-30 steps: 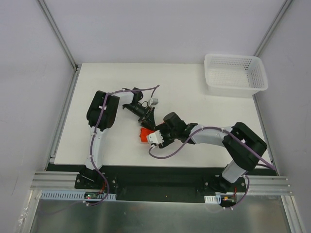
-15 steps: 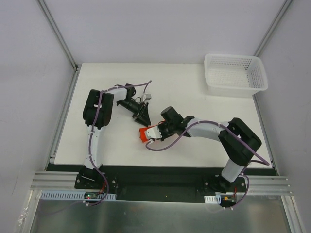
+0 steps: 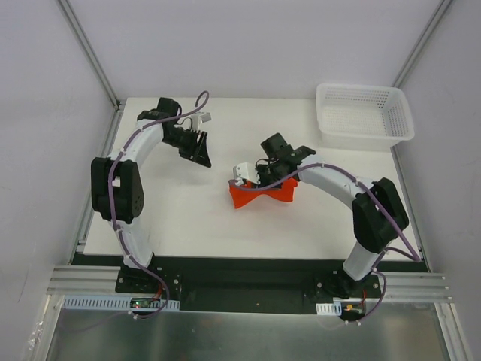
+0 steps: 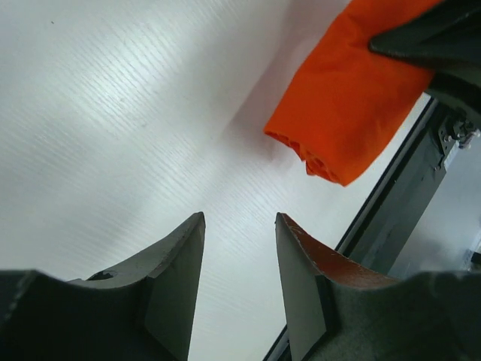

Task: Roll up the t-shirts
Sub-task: Pick up the T-shirt from the center of the board, then place the T-shirt in the bin.

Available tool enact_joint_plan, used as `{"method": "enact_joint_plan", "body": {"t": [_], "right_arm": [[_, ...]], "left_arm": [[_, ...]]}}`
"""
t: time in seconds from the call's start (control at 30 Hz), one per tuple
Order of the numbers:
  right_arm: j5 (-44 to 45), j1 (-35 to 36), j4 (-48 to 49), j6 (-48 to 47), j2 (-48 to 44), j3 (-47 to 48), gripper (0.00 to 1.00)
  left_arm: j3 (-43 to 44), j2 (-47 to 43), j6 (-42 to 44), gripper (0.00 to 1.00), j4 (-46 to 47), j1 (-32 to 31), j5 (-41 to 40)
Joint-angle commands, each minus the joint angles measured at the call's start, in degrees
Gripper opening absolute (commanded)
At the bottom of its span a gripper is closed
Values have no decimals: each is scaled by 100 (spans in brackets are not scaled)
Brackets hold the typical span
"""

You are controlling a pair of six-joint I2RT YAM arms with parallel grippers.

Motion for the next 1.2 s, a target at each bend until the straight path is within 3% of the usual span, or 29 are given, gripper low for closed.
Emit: {"method": "enact_joint_plan", "body": {"t": [0.0, 0.17, 0.5, 0.63, 0.83, 1.17], "right_arm": [[99, -219, -681, 169, -250, 312, 1], [257, -711, -953, 633, -145, 1056, 1], [660, -3011, -832, 1934, 627, 3369, 1], [1618, -3724, 273, 2541, 1127, 4167, 1], [3200, -4349, 1215, 2612, 2113, 5039, 1], [5293, -4764, 2403, 1867, 4047, 6376, 1]], "left_arm": [[-387, -408, 138, 43, -220, -45, -71], [-573, -585, 112, 43, -220, -45, -27], [-871, -875, 226, 43, -335, -45, -141], [-1135, -1015, 235, 43, -379, -45, -220], [-1337, -1042, 331, 43, -633, -45, -369], [-925, -603, 665, 43, -1450, -45, -624]]}}
